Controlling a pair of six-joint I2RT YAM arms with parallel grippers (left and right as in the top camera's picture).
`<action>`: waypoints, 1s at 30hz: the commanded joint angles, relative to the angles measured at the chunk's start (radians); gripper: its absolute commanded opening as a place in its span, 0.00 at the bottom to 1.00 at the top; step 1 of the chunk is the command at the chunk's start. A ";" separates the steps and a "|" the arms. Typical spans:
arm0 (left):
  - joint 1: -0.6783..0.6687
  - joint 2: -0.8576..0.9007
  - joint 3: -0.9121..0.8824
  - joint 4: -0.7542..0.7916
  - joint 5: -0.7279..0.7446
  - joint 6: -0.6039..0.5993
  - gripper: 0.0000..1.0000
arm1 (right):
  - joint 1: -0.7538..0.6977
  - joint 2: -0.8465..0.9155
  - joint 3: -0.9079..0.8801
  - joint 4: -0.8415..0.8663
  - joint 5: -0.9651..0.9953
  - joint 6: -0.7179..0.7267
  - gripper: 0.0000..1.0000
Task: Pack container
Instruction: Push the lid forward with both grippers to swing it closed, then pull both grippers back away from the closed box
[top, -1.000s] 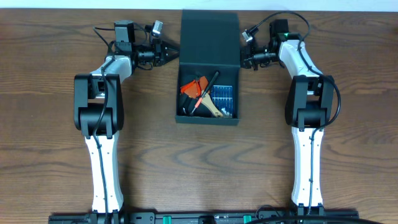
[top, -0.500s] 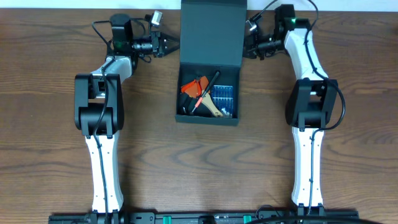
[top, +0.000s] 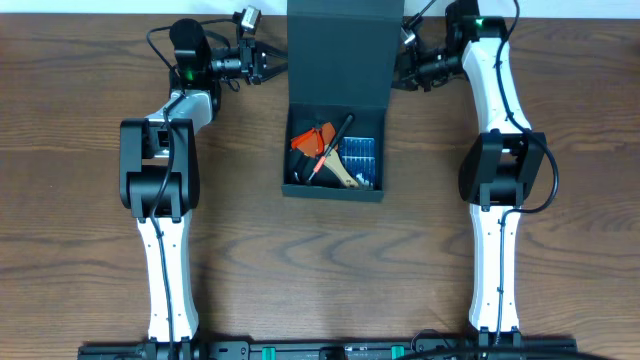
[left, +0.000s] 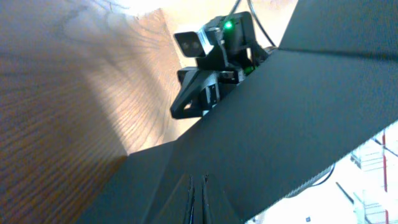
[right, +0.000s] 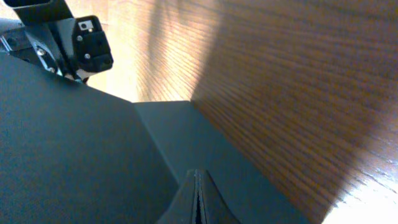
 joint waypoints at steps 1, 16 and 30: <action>-0.002 0.007 0.012 0.051 0.029 -0.118 0.05 | 0.007 0.008 0.092 -0.054 0.031 -0.056 0.01; -0.002 0.005 0.012 0.453 0.029 -0.483 0.05 | 0.055 0.005 0.290 -0.302 0.078 -0.123 0.01; -0.004 0.002 0.012 0.624 0.029 -0.675 0.05 | 0.103 -0.081 0.290 -0.344 0.128 -0.129 0.01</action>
